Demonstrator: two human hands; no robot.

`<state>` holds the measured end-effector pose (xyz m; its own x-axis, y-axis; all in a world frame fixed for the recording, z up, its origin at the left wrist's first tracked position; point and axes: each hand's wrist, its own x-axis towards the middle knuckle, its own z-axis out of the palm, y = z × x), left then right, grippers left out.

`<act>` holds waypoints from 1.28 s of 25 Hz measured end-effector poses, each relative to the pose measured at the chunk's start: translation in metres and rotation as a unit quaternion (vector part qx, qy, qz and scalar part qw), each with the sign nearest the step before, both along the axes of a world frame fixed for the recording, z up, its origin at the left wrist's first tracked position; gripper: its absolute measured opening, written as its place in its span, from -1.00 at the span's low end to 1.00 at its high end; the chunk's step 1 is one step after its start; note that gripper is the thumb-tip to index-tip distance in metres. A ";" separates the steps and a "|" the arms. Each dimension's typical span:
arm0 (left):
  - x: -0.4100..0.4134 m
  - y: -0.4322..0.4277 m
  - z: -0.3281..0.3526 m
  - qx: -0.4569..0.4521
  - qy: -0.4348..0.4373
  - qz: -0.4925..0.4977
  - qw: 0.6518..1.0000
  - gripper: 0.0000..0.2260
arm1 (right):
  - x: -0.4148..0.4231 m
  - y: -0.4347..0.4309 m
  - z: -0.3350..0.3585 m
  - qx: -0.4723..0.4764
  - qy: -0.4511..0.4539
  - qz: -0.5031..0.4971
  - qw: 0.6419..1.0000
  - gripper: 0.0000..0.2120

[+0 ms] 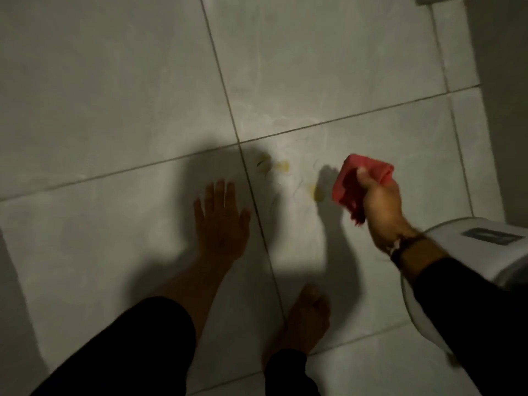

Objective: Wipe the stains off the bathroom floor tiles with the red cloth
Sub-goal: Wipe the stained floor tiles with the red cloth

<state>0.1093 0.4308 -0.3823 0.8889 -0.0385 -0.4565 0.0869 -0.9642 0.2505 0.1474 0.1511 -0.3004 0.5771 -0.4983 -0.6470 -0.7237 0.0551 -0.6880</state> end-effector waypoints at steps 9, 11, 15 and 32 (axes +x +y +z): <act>-0.005 0.038 -0.132 0.024 -0.162 -0.028 0.986 -0.34 | 0.084 0.037 -0.174 -0.404 0.029 0.343 0.848 -0.23; -0.008 0.039 -0.135 0.022 -0.174 -0.027 0.984 -0.33 | 0.102 0.061 -0.183 -0.448 0.009 0.331 0.830 -0.20; -0.007 0.040 -0.142 0.033 -0.173 -0.035 0.984 -0.34 | 0.136 0.126 -0.197 -0.494 -0.101 0.429 0.749 -0.22; -0.006 0.039 -0.133 0.016 -0.163 -0.031 0.986 -0.37 | -0.083 0.114 -0.181 -0.417 -0.108 0.643 0.633 -0.34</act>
<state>0.1032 0.4695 -0.5156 0.9850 -0.0874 -0.1489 -0.0523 -0.9729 0.2251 0.0645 0.2649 -0.4817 0.8826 0.3572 -0.3057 0.3145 -0.9319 -0.1809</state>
